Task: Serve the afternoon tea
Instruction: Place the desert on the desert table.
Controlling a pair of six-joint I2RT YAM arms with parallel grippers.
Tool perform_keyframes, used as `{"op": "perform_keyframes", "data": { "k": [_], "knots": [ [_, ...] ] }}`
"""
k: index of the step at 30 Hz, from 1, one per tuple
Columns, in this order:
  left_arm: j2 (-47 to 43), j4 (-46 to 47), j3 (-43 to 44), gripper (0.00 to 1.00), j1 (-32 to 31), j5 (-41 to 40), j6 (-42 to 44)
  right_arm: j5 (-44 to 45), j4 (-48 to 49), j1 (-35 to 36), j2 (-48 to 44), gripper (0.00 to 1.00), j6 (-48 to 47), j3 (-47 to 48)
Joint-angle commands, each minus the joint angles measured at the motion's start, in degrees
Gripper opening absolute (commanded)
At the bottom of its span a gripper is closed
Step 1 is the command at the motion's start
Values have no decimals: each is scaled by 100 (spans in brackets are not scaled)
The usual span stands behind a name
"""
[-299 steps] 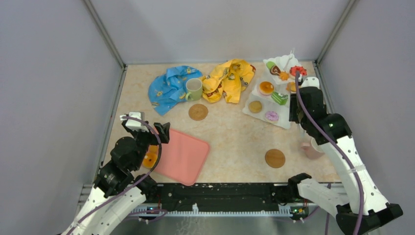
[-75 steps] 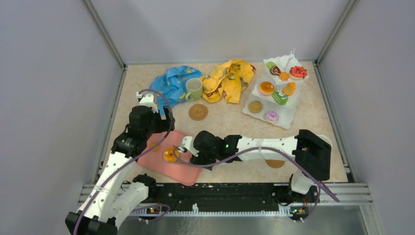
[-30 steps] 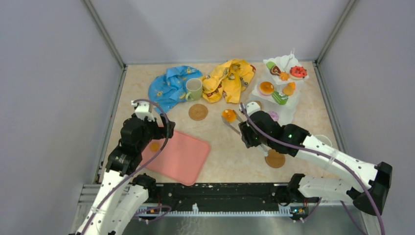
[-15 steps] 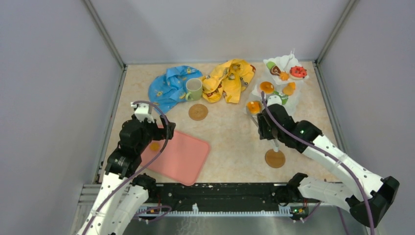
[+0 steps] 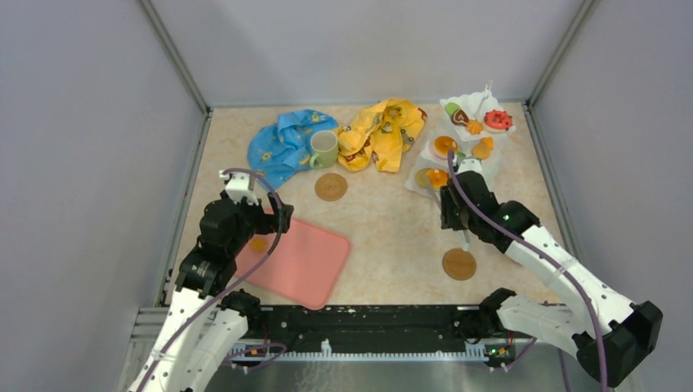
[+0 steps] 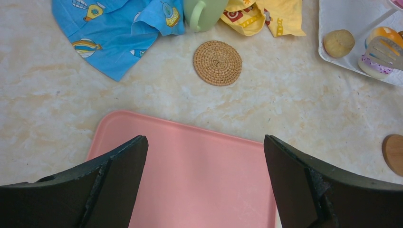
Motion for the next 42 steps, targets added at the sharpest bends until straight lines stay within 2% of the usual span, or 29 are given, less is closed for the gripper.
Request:
{"op": "perform_keyframes", "data": {
  "k": [1, 14, 23, 31, 42],
  "knots": [
    [-24, 257, -16, 99, -16, 68, 81, 0, 402, -252, -173, 38, 93, -31],
    [-24, 277, -26, 99, -40, 135, 90, 14, 470, -699, -140, 38, 408, -279],
    [-70, 261, -26, 99, -88, 154, 90, 323, 358, -881, -104, 38, 629, -382],
    [-81, 236, -19, 99, -142, 141, 99, 668, 663, -1158, -267, 37, 742, -479],
    [-71, 224, -3, 99, -169, 40, 102, 186, 1005, -1907, -171, 37, 382, -554]
  ]
}}
